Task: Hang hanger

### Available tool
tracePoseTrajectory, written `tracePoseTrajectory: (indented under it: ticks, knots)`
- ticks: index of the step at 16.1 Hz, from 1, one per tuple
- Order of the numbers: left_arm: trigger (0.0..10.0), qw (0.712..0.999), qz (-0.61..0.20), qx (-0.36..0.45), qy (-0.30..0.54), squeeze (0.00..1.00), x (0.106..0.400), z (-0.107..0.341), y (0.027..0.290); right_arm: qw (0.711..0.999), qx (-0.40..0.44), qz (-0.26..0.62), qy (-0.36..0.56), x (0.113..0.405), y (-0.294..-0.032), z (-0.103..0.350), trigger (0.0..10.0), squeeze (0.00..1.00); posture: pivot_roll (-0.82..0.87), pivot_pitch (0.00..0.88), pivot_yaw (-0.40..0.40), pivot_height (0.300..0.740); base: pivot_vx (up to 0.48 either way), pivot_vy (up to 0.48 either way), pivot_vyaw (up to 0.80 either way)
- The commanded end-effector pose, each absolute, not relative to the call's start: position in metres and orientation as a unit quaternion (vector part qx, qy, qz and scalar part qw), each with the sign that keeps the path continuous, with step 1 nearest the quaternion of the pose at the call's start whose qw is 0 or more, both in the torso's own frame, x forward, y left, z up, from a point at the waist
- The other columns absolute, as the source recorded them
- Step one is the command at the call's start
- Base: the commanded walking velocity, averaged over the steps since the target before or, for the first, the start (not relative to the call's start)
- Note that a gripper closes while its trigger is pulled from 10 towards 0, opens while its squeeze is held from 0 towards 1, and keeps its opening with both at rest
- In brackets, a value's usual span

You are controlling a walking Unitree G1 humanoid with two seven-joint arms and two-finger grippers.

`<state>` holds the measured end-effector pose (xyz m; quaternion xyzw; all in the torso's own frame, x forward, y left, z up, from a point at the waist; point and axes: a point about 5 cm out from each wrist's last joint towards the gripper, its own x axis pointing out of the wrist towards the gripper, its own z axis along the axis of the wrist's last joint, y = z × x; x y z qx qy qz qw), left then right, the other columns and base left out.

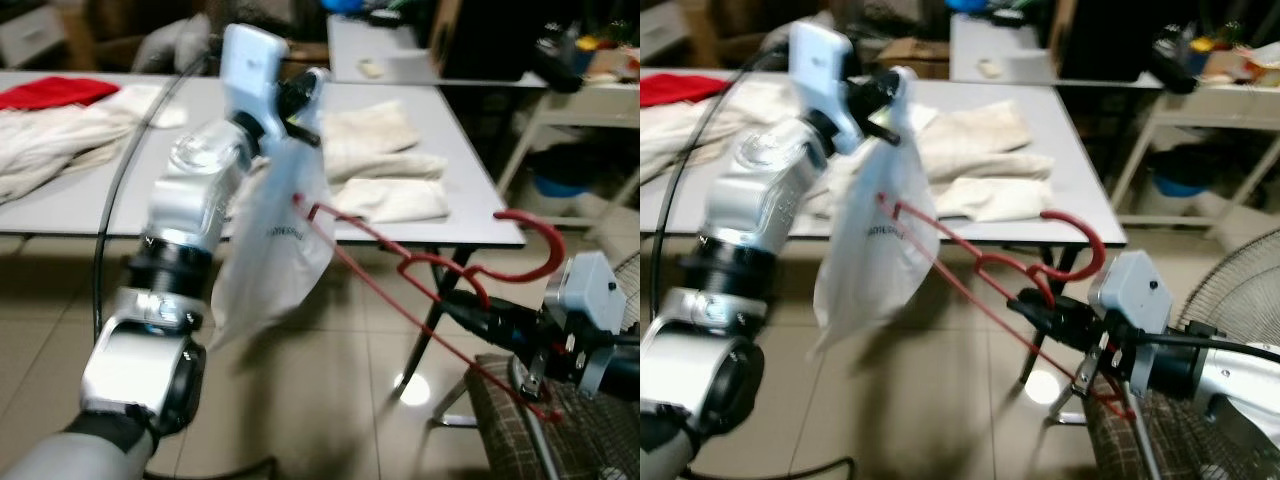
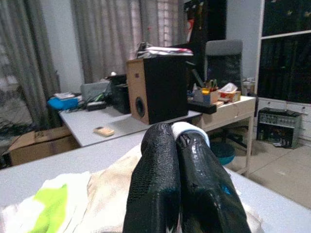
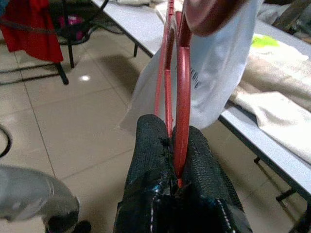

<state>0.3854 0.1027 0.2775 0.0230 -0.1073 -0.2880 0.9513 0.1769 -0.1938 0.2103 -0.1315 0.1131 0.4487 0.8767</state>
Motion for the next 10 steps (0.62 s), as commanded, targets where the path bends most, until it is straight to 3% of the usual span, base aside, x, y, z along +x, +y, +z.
tracePoseTrajectory:
  ticks: [1,6,10]
  knots:
    - [10.0,0.937,-0.318,0.032,-0.143,0.00,0.383,0.297,0.087,0.870,-0.139,0.456,0.122,0.178,-0.193,0.209,10.0,0.00,-0.03,0.000,0.022,0.740,0.345,0.000,0.00]
    - [10.0,0.914,-0.367,0.015,-0.170,0.00,0.374,0.316,0.085,0.866,-0.157,0.458,0.122,0.195,-0.191,0.205,10.0,0.00,-0.01,0.000,0.018,0.740,0.345,0.000,0.00]
    - [10.0,0.870,-0.447,-0.023,-0.208,0.00,0.345,0.344,0.088,0.877,-0.222,0.415,0.097,0.238,-0.200,0.216,10.0,0.00,-0.01,0.000,0.012,0.740,0.343,0.000,0.00]
